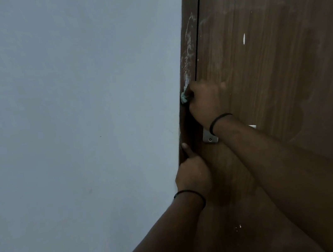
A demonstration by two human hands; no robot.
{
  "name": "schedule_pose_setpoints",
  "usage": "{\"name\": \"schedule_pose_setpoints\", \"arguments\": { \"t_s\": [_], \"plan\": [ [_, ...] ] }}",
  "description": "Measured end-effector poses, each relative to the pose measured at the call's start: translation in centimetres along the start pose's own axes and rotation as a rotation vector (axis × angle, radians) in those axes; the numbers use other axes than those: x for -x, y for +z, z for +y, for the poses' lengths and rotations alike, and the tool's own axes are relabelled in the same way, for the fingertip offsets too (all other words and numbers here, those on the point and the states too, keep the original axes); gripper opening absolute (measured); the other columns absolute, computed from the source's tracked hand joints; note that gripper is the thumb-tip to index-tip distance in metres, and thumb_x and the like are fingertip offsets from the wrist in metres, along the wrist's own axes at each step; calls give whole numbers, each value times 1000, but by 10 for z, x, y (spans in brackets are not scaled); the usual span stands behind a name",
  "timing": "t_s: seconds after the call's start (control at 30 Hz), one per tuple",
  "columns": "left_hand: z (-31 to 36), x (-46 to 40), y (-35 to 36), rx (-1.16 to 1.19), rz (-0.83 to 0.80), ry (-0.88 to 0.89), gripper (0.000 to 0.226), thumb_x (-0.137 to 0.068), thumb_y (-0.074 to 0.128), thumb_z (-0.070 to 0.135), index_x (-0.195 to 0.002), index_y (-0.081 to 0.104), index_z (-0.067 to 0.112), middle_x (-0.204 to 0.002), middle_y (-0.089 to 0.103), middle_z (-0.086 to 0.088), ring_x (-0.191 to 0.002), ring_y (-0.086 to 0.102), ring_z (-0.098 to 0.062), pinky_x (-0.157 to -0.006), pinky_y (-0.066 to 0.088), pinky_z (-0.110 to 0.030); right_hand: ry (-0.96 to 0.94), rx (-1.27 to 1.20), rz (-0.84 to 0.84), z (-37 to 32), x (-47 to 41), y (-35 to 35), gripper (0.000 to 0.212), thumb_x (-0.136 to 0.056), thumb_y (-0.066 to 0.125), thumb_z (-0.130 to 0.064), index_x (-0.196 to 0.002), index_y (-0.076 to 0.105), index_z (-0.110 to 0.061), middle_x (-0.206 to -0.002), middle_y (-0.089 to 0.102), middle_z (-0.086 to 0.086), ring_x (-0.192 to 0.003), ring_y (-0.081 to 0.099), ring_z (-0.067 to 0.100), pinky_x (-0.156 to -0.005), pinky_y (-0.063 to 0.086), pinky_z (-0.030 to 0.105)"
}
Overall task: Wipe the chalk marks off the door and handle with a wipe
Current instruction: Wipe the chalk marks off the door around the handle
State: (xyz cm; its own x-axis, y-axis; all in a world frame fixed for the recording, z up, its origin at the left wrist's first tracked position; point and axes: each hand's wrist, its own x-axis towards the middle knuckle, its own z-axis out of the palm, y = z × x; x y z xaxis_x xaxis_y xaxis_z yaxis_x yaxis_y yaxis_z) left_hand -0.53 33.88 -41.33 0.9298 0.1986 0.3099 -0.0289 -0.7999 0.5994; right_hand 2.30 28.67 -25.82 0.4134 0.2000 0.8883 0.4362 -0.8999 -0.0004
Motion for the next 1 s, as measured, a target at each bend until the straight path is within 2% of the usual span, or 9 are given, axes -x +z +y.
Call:
{"name": "schedule_pose_setpoints", "arguments": {
  "t_s": [0.1, 0.2, 0.27, 0.33, 0.43, 0.6, 0.67, 0.8, 1.0],
  "plan": [
    [1, 7, 2, 67, 139, 58, 88, -101, 41, 28, -144, -35, 18, -137, 53, -17, -103, 65, -29, -83, 58, -46, 2, -113, -62, 1, -1, -3, 26, -79, 60, -1, -93, 76, -16, -97, 73, 3, -86, 65, 20, -77, 50, 30],
    [9, 7, -3, 149, 312, 133, 96, -98, 46, 30, -140, -39, 36, -151, 38, -16, -112, 61, -31, -86, 57, -50, 55, -147, -125, 1, -7, -8, 26, -81, 60, -2, -92, 76, -18, -97, 74, 1, -86, 67, 19, -73, 49, 24],
    [13, 1, -5, 176, 293, 144, 96, -99, 44, 33, -134, -44, 43, -144, 47, -16, -106, 63, -31, -83, 58, -51, 62, -129, -163, -1, -11, -12, 26, -82, 57, -2, -92, 75, -17, -94, 73, 3, -85, 67, 19, -71, 49, 25],
    [14, -5, -6, 181, 234, 121, 95, -100, 41, 35, -127, -50, 44, -127, 60, -17, -91, 67, -29, -75, 60, -49, 52, -113, -170, -2, -10, -15, 26, -82, 57, -3, -93, 75, -18, -94, 73, 2, -86, 66, 20, -80, 51, 31],
    [15, -10, -8, 157, 174, 94, 95, -101, 39, 36, -125, -53, 38, -111, 67, -14, -78, 67, -25, -68, 60, -45, 41, -97, -178, 0, -6, -13, 26, -81, 58, -5, -93, 74, -22, -96, 73, -2, -91, 65, 19, -94, 44, 38],
    [20, -14, -18, 75, 174, 66, 84, -100, 38, 26, -147, -30, 15, -107, 68, -13, -79, 66, -25, -64, 56, -39, -13, -55, -260, 2, -10, -15, 25, -79, 59, -11, -89, 74, -27, -98, 72, -8, -94, 64, 16, -94, 39, 37],
    [24, -16, -22, 35, 159, 57, 81, -100, 38, 23, -149, -24, 8, -109, 68, -13, -84, 67, -26, -68, 57, -39, 4, -120, -177, 1, -18, -17, 23, -78, 60, -11, -86, 74, -26, -94, 73, -8, -90, 66, 16, -89, 40, 33],
    [31, -24, -29, -44, 134, 22, 77, -98, 39, 16, -149, -18, 0, -112, 67, -12, -93, 66, -26, -64, 47, -35, 103, -255, 154, 0, -55, -20, 24, -79, 60, -5, -88, 75, -21, -92, 73, -2, -83, 66, 17, -72, 51, 24],
    [31, -26, -32, -82, 113, 32, 70, -97, 36, 11, -149, -9, -3, -112, 67, -11, -96, 64, -29, -65, 44, -36, -140, -200, -27, 13, -13, -2, 22, -84, 63, -4, -84, 76, -21, -93, 71, 2, -84, 65, 17, -78, 54, 33]
  ]
}}
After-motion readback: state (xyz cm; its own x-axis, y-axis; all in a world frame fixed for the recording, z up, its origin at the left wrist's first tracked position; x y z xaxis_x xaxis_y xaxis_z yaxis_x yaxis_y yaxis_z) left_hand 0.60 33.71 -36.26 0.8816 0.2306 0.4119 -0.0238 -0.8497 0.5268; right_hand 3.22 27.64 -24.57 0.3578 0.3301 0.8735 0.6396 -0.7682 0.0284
